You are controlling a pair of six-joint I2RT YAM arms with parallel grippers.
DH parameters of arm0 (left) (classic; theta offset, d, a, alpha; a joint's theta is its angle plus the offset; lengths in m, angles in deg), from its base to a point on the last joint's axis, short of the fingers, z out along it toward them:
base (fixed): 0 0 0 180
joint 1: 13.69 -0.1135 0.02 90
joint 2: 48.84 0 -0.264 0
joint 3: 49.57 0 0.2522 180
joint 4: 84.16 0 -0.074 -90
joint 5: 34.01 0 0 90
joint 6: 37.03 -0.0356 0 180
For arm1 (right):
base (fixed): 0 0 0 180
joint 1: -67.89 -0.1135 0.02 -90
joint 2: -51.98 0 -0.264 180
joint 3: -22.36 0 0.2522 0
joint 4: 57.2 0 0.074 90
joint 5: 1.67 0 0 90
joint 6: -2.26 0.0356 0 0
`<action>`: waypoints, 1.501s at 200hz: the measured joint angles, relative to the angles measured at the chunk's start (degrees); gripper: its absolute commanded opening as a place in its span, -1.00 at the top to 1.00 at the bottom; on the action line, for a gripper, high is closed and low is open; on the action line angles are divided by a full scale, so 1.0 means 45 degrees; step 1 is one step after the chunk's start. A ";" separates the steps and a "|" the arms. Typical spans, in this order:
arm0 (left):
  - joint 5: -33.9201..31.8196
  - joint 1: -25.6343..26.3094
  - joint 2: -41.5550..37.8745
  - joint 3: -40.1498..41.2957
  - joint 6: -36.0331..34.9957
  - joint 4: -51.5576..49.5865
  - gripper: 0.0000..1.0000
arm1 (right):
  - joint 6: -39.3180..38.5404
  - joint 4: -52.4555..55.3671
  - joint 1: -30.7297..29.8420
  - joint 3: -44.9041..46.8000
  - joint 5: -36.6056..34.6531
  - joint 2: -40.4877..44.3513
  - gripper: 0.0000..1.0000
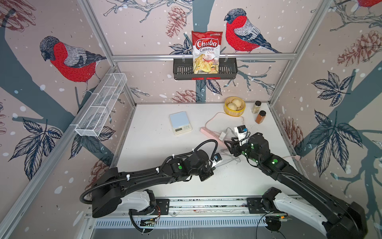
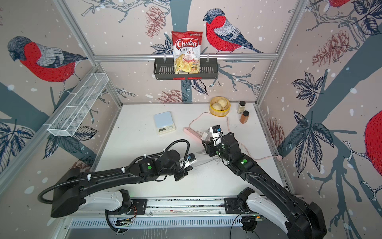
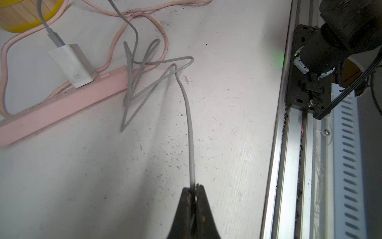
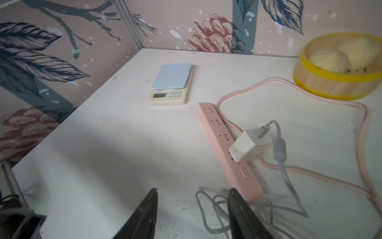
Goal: Charge the electronic scale
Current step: Pick up the charging cable from the center of the board.
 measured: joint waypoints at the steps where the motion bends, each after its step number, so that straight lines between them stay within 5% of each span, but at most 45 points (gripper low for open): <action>1: 0.0015 -0.0010 -0.0034 -0.0015 -0.0019 -0.0044 1.00 | -0.0044 -0.0005 -0.0029 0.0000 0.0024 0.0000 -0.20; 58: 0.2307 -0.2327 -0.2351 -0.0432 -0.1787 -0.2176 1.00 | -0.2807 0.0413 -0.1365 -0.0471 0.1953 -0.0646 -0.38; 134: 0.4624 -0.4245 -0.1030 -0.2157 -0.3687 -0.4221 1.00 | -0.3589 0.1569 -0.2176 -0.1962 0.4163 -0.2890 -0.39; 151: 0.4988 -0.4478 -0.0996 -0.2259 -0.3939 -0.4284 1.00 | -0.3803 0.1753 -0.2288 -0.2195 0.4158 -0.3424 -0.22; 175: 0.5688 -0.4852 -0.0971 -0.2268 -0.4182 -0.4323 1.00 | -0.4002 0.1889 -0.2351 -0.2569 0.4138 -0.3997 0.50; 191: 0.5935 -0.5090 -0.0952 -0.2268 -0.4197 -0.4313 1.00 | -0.4172 0.1889 -0.2409 -0.2705 0.4167 -0.4143 0.80; 205: 0.5989 -0.5285 -0.1010 -0.2229 -0.4177 -0.4211 0.26 | -0.4201 0.1821 -0.2429 -0.2759 0.4352 -0.4172 0.93; 254: 0.6577 -0.6951 -0.2934 -0.0767 -0.2390 -0.2089 -0.43 | -0.2783 -0.0228 -0.1491 -0.2084 0.5076 -0.3910 0.97; 300: 0.7844 -0.8680 -0.4206 0.1375 0.1773 0.2288 -0.35 | -0.0860 -0.2268 -0.0821 -0.1370 0.6212 -0.3512 0.96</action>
